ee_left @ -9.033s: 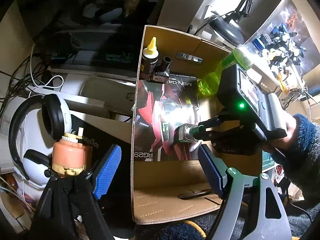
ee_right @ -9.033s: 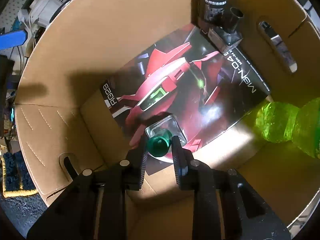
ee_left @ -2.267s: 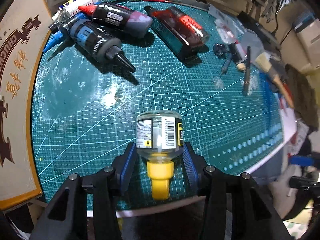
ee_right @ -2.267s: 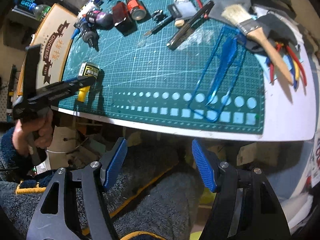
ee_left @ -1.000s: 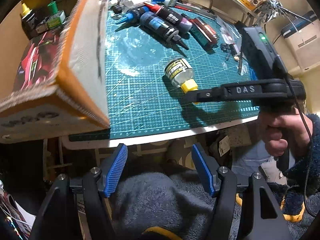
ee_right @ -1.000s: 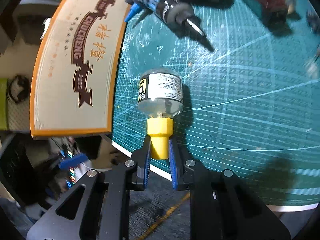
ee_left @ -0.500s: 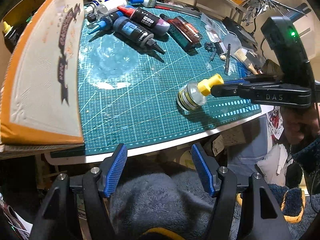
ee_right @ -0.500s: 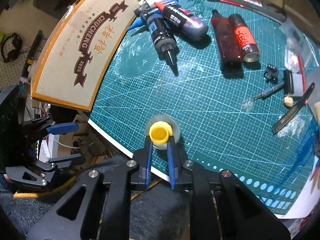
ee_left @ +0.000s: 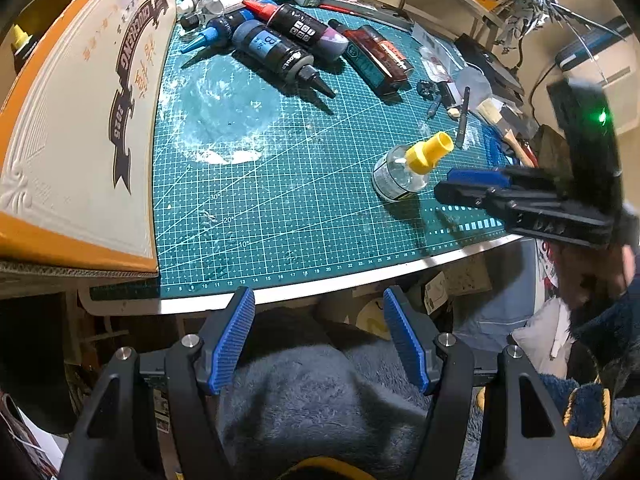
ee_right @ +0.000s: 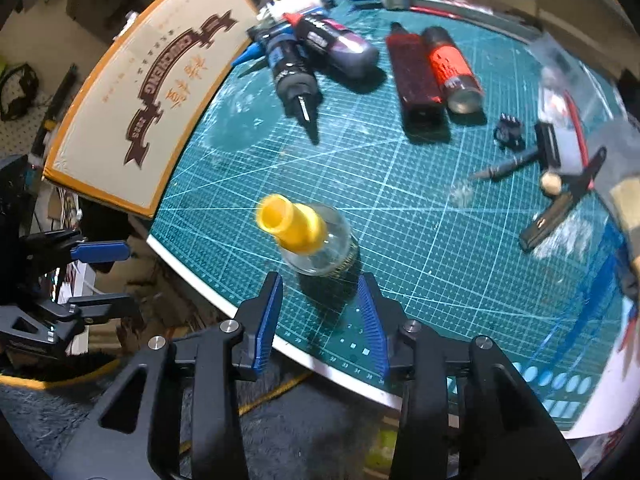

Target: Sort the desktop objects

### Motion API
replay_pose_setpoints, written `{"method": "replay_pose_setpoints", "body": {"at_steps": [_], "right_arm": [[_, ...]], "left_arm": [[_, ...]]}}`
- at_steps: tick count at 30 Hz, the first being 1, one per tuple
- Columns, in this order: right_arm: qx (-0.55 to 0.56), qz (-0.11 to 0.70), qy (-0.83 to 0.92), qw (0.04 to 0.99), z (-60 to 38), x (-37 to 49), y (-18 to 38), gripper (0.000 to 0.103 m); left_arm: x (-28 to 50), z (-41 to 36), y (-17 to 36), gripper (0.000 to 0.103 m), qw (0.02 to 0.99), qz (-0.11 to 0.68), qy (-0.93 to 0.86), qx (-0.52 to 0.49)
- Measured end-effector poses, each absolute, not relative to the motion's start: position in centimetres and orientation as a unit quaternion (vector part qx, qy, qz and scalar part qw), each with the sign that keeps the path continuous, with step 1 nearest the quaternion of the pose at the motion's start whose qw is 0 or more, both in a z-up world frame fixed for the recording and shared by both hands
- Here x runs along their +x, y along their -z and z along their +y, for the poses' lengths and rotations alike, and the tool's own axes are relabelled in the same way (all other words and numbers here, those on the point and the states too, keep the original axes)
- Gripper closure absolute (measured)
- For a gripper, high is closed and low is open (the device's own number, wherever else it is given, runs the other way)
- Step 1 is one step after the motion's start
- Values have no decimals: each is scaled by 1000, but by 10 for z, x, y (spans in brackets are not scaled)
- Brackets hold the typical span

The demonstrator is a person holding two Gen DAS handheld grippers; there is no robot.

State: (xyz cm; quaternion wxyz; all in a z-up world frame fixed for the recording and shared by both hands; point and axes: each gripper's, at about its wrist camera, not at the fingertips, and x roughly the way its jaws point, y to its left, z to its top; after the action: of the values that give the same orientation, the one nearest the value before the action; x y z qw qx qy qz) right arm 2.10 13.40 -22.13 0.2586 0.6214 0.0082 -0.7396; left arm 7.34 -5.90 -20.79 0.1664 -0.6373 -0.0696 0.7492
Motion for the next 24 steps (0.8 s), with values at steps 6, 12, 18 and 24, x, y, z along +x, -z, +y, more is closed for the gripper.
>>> {"method": "replay_pose_setpoints", "body": {"at_steps": [6,12,18,24], "right_arm": [[591,63,743,309,121,20,240,69],[585,47,731,350,112,18,238,71],[579,53,735,348,119,13,230,76],[600,25,736,313,149,-9,241,84]], "left_arm": [[75,-56,211,36,159,-59,-745,-645],[80,-60,213,36,147,-64,-744,-649],[80,-66,213,36,136,-78,-747,-646],[81,-67,211,36,131,-82,-750,-643]]}}
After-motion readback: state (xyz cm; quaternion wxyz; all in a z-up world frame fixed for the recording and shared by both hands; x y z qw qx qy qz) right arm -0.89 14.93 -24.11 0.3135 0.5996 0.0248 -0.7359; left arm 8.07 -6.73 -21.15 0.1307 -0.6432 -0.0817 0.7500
